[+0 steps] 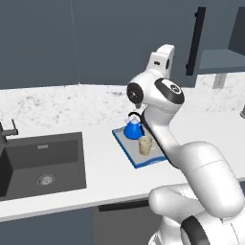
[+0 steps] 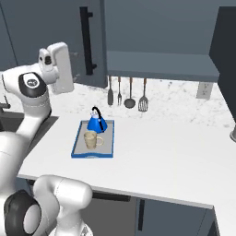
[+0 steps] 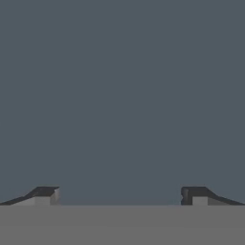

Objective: Pick the kettle from the counter and place it on the tray. Then pick the mug from the cabinet and place it on the tray. Then close the cabinet doors.

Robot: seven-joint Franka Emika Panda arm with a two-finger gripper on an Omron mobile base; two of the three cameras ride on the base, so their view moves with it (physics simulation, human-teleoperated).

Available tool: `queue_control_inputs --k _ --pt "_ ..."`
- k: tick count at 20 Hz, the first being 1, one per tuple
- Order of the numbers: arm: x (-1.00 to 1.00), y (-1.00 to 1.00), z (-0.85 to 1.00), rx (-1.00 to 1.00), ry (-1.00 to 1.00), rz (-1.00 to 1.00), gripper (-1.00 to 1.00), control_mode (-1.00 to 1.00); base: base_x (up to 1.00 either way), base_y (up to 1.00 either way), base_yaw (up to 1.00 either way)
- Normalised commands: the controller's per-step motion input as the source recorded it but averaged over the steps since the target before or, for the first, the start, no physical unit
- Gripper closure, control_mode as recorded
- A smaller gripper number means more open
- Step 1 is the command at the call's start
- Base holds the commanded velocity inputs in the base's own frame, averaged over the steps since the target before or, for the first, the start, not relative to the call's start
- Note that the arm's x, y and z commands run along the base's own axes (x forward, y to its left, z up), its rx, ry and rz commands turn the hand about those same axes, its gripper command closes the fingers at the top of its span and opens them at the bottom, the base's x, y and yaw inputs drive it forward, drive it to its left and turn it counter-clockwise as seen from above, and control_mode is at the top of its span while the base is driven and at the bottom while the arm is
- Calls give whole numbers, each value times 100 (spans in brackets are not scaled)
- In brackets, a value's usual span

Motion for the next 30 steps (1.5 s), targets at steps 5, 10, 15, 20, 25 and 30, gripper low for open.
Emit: queue_control_inputs --k 5,10,15,20,25,30 --pt "47 -71 5 14 0 1 -100 -100 0 0 0" --pt "49 -68 1 15 0 11 -100 -100 0 0 0" --pt "50 -35 0 11 -1 29 -100 -100 0 0 0" --pt "52 -18 0 9 -1 41 -100 -100 0 0 0" --pt "30 -11 0 2 -1 43 -100 -100 0 0 0" --pt "0 16 7 -1 -2 32 -100 -100 0 0 0"
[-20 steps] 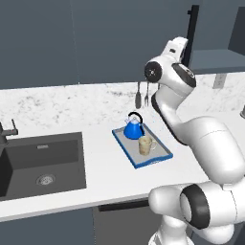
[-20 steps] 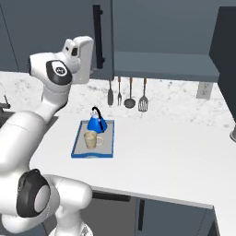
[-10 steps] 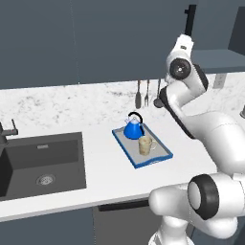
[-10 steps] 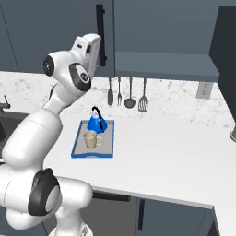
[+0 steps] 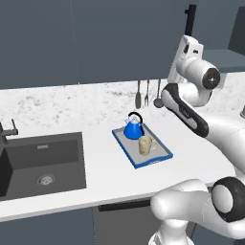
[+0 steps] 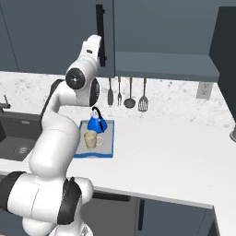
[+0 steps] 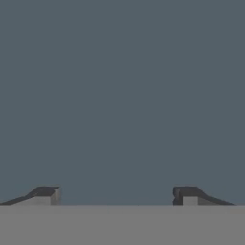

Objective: Pick the kettle from the counter and place it on the tray. Then pick the mug from the cabinet and place it on the tray. Then close the cabinet doors.

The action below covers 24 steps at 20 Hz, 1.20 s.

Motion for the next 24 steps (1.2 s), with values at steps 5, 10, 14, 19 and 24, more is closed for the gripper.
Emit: queue_control_inputs --k 5,10,14,19,24 --pt "-4 21 18 -7 0 16 -100 -100 0 0 0" --pt "-15 20 14 -10 0 12 -100 -100 0 0 0" --pt "-11 30 21 -15 -1 6 -100 -100 0 0 0" --pt "-36 2 7 -16 -1 -2 -100 -100 0 0 0" --pt "-48 10 -1 -2 -1 -8 -100 -100 0 0 0"
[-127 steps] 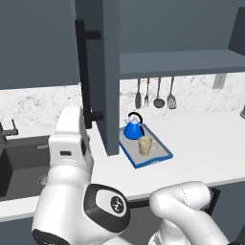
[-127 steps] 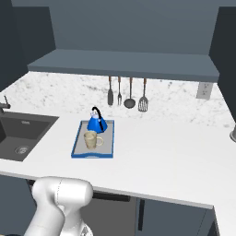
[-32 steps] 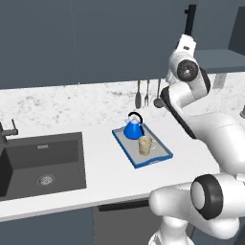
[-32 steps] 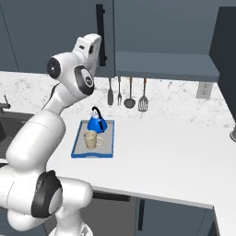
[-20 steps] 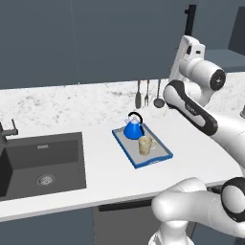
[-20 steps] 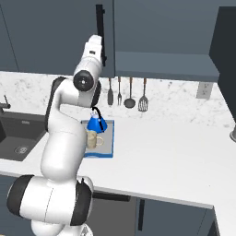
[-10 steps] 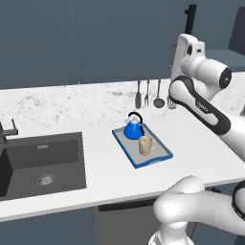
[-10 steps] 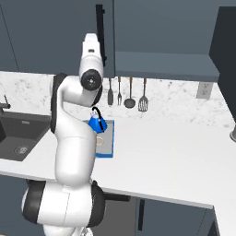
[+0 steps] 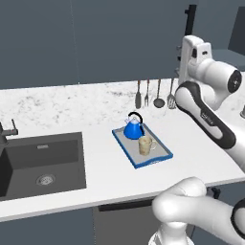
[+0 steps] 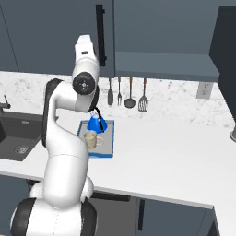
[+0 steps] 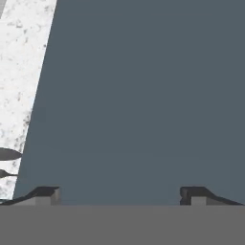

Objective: Pick the kettle from the counter and place it on the tray. Then pick the mug from the cabinet and place it on the tray. Then close the cabinet doors.

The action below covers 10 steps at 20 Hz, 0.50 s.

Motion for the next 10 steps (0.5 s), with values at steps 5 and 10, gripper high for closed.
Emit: queue_control_inputs --k 5,10 --pt "-40 19 9 0 0 0 -100 -100 0 0 0" --pt "-57 -13 10 6 4 -12 -100 -100 0 0 0"
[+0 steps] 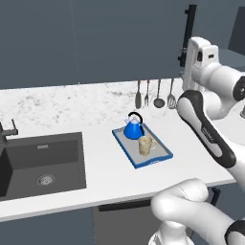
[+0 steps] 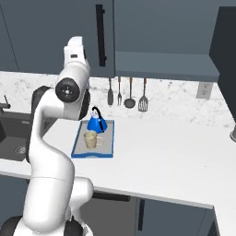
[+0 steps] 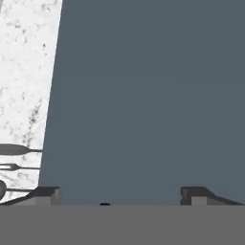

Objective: Pick the kettle from the counter and place it on the tray. Then pick the mug from the cabinet and place it on the tray. Then close the cabinet doors.

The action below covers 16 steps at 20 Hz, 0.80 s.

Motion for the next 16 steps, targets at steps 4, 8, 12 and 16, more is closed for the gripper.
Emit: queue_control_inputs --k 4,8,12,16 --pt "-77 -31 9 23 4 -31 -100 -100 0 0 0" --pt "-73 -28 16 29 5 -34 -100 -100 0 0 0" --pt "-58 -36 18 34 14 -30 -100 -100 0 0 0" --pt "-47 -48 8 43 13 -14 -100 -100 0 0 0"
